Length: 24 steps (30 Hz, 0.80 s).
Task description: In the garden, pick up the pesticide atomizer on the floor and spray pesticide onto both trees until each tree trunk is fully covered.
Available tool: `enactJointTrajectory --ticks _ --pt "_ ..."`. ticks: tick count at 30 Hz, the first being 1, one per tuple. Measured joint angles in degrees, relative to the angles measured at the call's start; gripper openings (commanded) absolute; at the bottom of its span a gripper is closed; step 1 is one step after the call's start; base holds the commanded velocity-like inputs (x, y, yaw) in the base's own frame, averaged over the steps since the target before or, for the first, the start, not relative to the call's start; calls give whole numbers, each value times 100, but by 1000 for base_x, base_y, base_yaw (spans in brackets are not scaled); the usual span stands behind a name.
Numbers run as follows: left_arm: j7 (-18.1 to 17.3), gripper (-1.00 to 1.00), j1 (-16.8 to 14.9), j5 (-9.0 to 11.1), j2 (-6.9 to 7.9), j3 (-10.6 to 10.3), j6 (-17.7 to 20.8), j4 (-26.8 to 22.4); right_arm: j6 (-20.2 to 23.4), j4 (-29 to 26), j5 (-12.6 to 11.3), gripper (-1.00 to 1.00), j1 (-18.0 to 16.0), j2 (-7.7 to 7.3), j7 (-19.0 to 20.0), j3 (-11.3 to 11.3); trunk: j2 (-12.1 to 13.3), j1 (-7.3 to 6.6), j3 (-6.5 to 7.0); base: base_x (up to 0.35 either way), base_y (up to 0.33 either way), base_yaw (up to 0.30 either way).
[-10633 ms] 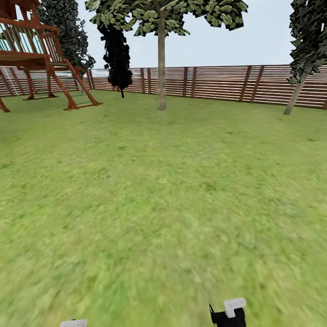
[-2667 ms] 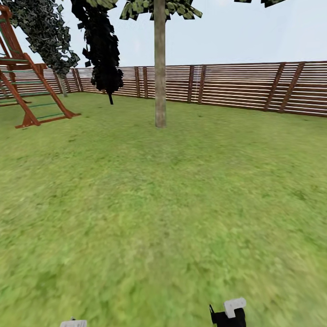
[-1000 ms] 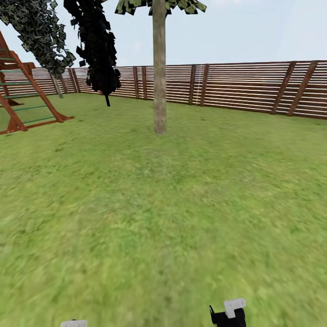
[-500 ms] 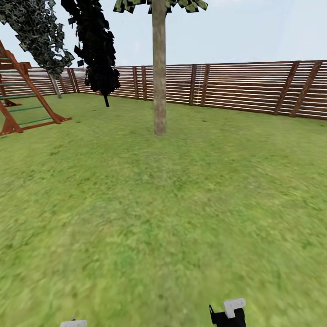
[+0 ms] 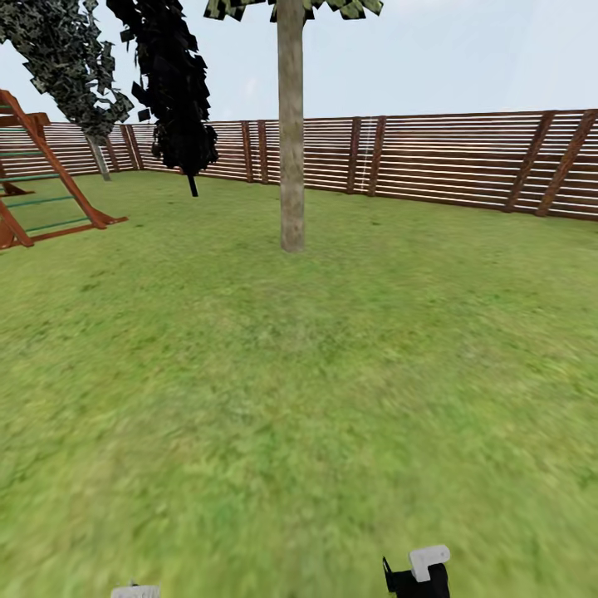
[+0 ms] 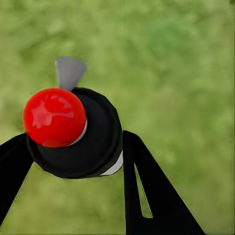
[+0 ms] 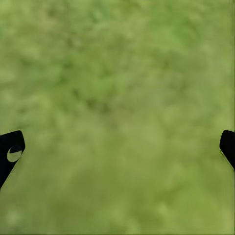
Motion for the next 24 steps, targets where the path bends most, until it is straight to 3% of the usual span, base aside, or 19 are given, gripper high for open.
enactJointTrajectory --ticks 24 --pt "0 -100 1 2 0 0 0 -1 5 0 0 100 0 5 8 1 0 0 -19 340 0 20"
